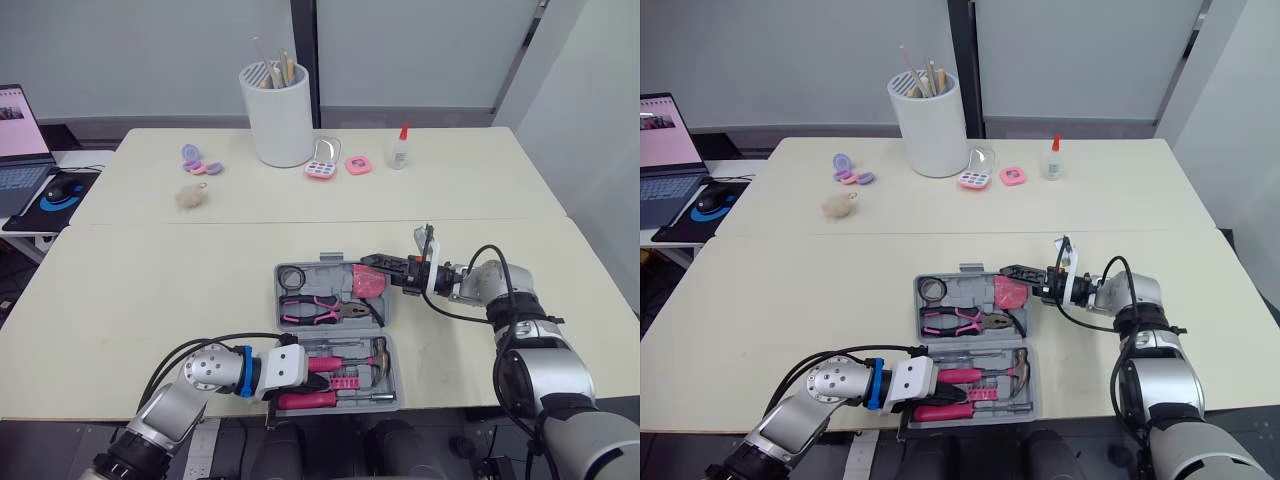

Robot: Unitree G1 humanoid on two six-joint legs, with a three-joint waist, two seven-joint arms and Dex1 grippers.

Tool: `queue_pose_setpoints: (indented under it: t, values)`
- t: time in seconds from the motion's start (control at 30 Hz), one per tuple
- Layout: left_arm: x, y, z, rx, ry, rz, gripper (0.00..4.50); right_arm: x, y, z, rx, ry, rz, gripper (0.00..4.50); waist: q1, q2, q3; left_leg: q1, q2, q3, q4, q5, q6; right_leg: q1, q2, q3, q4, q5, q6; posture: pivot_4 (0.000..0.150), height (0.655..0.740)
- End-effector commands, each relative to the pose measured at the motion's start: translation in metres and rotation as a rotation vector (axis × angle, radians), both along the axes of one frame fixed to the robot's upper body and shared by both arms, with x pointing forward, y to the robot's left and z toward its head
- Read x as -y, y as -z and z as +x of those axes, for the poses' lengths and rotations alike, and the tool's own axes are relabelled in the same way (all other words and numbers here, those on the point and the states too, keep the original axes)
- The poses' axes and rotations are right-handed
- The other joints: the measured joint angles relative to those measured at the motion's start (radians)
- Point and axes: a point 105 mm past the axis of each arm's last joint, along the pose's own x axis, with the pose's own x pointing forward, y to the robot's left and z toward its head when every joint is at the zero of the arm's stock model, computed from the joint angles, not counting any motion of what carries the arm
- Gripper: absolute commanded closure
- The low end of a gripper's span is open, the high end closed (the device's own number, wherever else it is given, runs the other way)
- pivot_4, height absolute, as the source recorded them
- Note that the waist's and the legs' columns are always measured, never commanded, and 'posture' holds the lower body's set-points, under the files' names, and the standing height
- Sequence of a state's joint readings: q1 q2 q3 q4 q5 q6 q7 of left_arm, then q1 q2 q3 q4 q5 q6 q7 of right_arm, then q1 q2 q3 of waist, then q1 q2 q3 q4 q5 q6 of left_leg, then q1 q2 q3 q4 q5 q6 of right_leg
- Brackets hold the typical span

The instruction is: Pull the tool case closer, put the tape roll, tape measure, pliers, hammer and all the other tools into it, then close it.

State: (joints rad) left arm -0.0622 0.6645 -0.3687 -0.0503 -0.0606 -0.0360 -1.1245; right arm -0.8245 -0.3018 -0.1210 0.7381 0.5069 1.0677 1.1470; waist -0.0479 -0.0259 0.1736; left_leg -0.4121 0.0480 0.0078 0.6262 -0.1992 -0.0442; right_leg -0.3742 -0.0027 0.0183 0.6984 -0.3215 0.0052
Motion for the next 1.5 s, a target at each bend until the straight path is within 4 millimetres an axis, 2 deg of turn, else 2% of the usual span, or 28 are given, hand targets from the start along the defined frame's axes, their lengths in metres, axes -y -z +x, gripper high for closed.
queue_pose_setpoints:
  t: [0.03, 0.13, 0.27, 0.37, 0.43, 0.53, 0.67, 0.77, 0.83, 0.9, 1.03, 1.13, 1.27, 1.37, 1.5]
  values:
    - [-0.005, 0.010, -0.006, -0.030, -0.001, 0.052, 4.50, -0.004, -0.026, -0.010, 0.060, -0.059, 0.074, 0.03, 0.001, 0.000, 0.000, 0.000, 0.000, 0.000, 0.000, 0.000, 0.000, 0.000, 0.000, 0.000, 0.000, 0.000, 0.000, 0.150, 0.7400]
    - [-0.001, -0.004, -0.007, 0.017, 0.012, 0.009, 4.50, -0.005, -0.033, -0.019, 0.070, -0.080, 0.081, 0.03, 0.000, 0.000, 0.000, -0.001, 0.000, -0.001, 0.000, 0.000, 0.000, -0.001, 0.000, 0.000, 0.000, 0.000, 0.000, 0.150, 0.7400]
    - [0.002, -0.036, -0.011, 0.092, 0.020, -0.072, 4.50, -0.005, -0.039, -0.028, 0.073, -0.098, 0.086, 0.03, 0.000, 0.000, 0.000, -0.005, 0.001, -0.001, 0.000, 0.000, 0.000, -0.005, -0.001, 0.000, 0.000, 0.000, 0.000, 0.150, 0.7400]
    - [-0.008, -0.067, -0.030, 0.109, 0.052, -0.082, 4.50, -0.004, -0.046, -0.042, 0.077, -0.149, 0.083, 0.03, -0.001, 0.000, 0.001, -0.006, 0.001, -0.002, 0.000, 0.000, 0.000, -0.006, -0.001, -0.001, 0.000, 0.000, 0.000, 0.150, 0.7400]
    - [-0.013, -0.078, -0.038, 0.092, 0.050, -0.080, 4.50, -0.003, -0.049, -0.048, 0.079, -0.167, 0.078, 0.03, 0.000, 0.000, 0.001, -0.006, 0.001, -0.002, -0.001, 0.000, 0.000, -0.006, -0.001, -0.001, 0.000, 0.000, 0.000, 0.150, 0.7400]
    - [-0.042, -0.079, -0.049, 0.105, 0.060, 0.036, 4.50, 0.000, -0.056, -0.066, 0.075, -0.226, 0.068, 0.03, -0.001, 0.001, 0.002, -0.006, 0.001, -0.001, -0.001, 0.000, 0.000, -0.006, -0.002, 0.000, -0.001, 0.000, 0.000, 0.150, 0.7400]
    - [-0.098, -0.068, -0.046, 0.088, -0.073, 0.169, 4.50, 0.006, -0.059, -0.103, 0.051, -0.351, 0.036, 0.03, 0.007, 0.002, 0.003, -0.006, 0.001, -0.001, -0.002, 0.000, 0.000, -0.007, -0.002, -0.001, -0.001, -0.001, -0.001, 0.150, 0.7400]
    - [-0.126, -0.062, -0.036, 0.085, -0.200, 0.209, 4.50, 0.011, -0.058, -0.130, 0.055, -0.430, 0.016, 0.03, 0.016, 0.002, 0.003, -0.006, 0.001, -0.001, -0.003, 0.000, 0.000, -0.008, -0.002, -0.001, -0.002, -0.003, 0.002, 0.150, 0.7400]
    - [-0.133, -0.060, -0.026, 0.101, -0.280, 0.209, 4.50, 0.013, -0.056, -0.143, 0.078, -0.450, -0.022, 0.03, 0.019, 0.001, 0.003, -0.006, 0.001, 0.000, -0.003, 0.000, 0.000, -0.008, -0.002, -0.001, -0.002, -0.003, 0.003, 0.150, 0.7400]
    - [-0.129, -0.061, -0.018, 0.119, -0.337, 0.187, 4.50, 0.016, -0.054, -0.144, 0.180, -0.420, -0.114, 0.03, 0.019, 0.001, 0.003, -0.007, 0.001, 0.000, -0.002, 0.000, 0.000, -0.008, -0.003, -0.001, -0.003, -0.003, 0.003, 0.150, 0.7400]
    - [-0.113, -0.060, -0.011, 0.126, -0.412, 0.154, 4.50, 0.036, -0.029, -0.119, 0.607, -0.342, -0.541, 0.03, 0.019, 0.000, 0.003, -0.009, 0.000, 0.000, -0.002, 0.000, 0.000, -0.009, -0.004, -0.001, -0.004, -0.003, 0.005, 0.150, 0.7400]
    - [-0.099, -0.057, -0.007, 0.119, -0.450, 0.134, 4.50, 0.062, -0.003, -0.105, 0.851, -0.405, -0.831, 0.63, 0.019, -0.002, 0.003, -0.009, 0.001, 0.000, -0.002, 0.000, 0.000, -0.010, -0.003, -0.001, -0.004, -0.004, 0.006, 0.150, 0.7400]
    - [-0.085, -0.048, -0.004, 0.094, -0.466, 0.142, 4.50, 0.086, 0.026, -0.102, 0.970, -0.507, -1.038, 1.96, 0.016, -0.003, 0.003, -0.009, 0.001, 0.000, -0.002, 0.000, 0.000, -0.010, -0.001, -0.001, -0.004, -0.004, 0.006, 0.150, 0.7400]
    - [-0.080, -0.040, -0.003, 0.090, -0.451, 0.176, 4.50, 0.089, 0.043, -0.108, 0.982, -0.581, -1.078, 2.66, 0.015, -0.003, 0.004, -0.009, 0.001, 0.001, -0.002, 0.000, 0.000, -0.010, 0.000, 0.000, -0.002, -0.003, 0.005, 0.150, 0.7400]
    - [-0.073, -0.034, -0.002, 0.078, -0.448, 0.194, 4.50, 0.076, 0.056, -0.112, 1.014, -0.625, -1.098, 3.62, 0.016, -0.003, 0.004, -0.008, 0.001, 0.001, -0.001, 0.000, 0.000, -0.009, 0.000, 0.000, -0.002, -0.003, 0.004, 0.150, 0.7400]
